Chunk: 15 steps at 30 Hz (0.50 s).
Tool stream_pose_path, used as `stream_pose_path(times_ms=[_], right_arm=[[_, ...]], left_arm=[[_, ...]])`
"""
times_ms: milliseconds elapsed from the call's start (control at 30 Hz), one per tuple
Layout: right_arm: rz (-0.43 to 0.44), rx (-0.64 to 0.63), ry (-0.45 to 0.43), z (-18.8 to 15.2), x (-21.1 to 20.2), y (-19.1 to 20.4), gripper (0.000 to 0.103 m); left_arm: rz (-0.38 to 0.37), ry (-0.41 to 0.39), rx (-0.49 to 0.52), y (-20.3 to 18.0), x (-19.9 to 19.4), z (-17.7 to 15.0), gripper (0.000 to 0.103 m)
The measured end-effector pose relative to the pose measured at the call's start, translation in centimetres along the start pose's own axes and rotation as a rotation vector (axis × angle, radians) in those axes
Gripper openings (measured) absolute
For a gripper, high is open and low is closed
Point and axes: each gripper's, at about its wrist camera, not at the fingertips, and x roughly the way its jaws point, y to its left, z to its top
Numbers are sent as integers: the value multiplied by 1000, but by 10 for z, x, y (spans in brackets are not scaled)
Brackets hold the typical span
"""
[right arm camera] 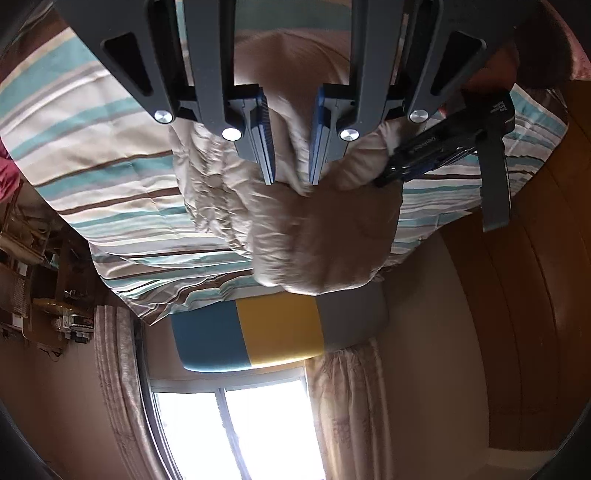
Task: Fold large clothes
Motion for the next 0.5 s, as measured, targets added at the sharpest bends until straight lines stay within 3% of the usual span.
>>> stream_pose_path(times_ms=[267, 500], right_arm=[[-73, -34, 77, 43, 57, -22, 17], [-131, 3, 149, 57, 96, -51, 16]], left_arm=[[9, 81, 42, -23, 13, 28, 59], [35, 144, 61, -40, 30, 51, 59]])
